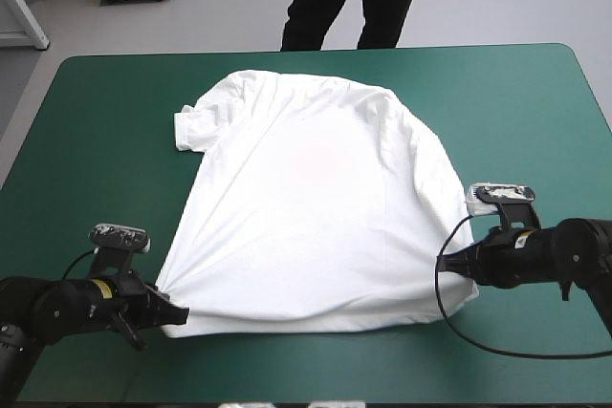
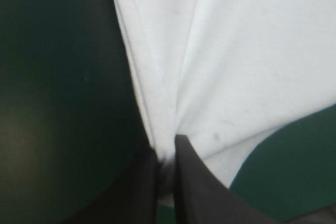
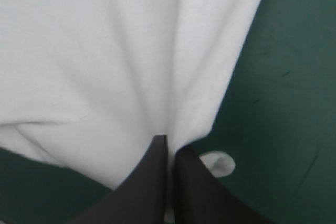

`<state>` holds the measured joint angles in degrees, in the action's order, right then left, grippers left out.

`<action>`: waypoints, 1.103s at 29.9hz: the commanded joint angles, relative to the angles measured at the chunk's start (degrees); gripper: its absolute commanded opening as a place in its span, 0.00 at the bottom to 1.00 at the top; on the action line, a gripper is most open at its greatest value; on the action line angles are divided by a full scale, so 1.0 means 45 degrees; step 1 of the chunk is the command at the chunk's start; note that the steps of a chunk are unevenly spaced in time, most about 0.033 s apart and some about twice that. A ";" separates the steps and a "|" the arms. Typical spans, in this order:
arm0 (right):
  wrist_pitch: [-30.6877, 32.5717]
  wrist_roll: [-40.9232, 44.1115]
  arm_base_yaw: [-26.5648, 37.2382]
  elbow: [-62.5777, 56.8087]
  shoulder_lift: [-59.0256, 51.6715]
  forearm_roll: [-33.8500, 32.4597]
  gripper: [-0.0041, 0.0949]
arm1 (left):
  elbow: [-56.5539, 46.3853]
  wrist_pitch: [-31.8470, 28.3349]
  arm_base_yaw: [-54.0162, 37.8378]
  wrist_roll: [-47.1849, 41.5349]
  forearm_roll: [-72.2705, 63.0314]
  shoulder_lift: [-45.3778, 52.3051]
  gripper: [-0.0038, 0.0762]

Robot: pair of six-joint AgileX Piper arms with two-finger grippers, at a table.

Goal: Fold the cloth

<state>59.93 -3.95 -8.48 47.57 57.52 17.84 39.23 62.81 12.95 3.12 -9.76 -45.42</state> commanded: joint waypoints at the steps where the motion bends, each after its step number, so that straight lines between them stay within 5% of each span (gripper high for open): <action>1: 0.0680 0.0345 0.0080 0.0272 -0.0825 0.0234 0.03 | 0.0064 0.0659 0.0052 -0.0310 -0.0173 0.0916 0.04; 10: 0.1401 0.0443 0.0080 0.0272 -0.0607 0.0266 0.08 | -0.0125 0.0726 0.0052 -0.0255 -0.0225 0.1280 0.07; 14: 0.1949 0.0443 0.0080 0.0272 0.0185 0.0315 0.43 | -0.0125 0.0826 0.0052 0.0366 -0.0312 0.0973 0.36; 16: 0.1981 0.0521 0.0080 0.0297 0.0444 0.0597 0.62 | 0.0012 0.0987 0.0052 0.0366 -0.0313 0.0946 0.61; 19: 0.1668 0.0393 0.0080 0.0689 0.0521 0.0890 0.70 | 0.0675 0.1016 0.0052 0.0099 -0.0188 0.0946 0.83; 26: 0.0015 0.0686 0.0080 0.2710 0.0632 -0.0238 0.60 | 0.2926 0.0625 0.0028 -0.1465 0.1909 -0.0114 0.72; 33: -0.0126 0.0957 0.0103 0.4335 0.1599 -0.1356 0.56 | 0.5147 0.0274 0.0007 -0.1465 0.2386 -0.3449 0.71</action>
<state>61.70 0.00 -8.48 63.48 63.64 12.85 57.26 67.54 12.95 -2.72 0.00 -55.74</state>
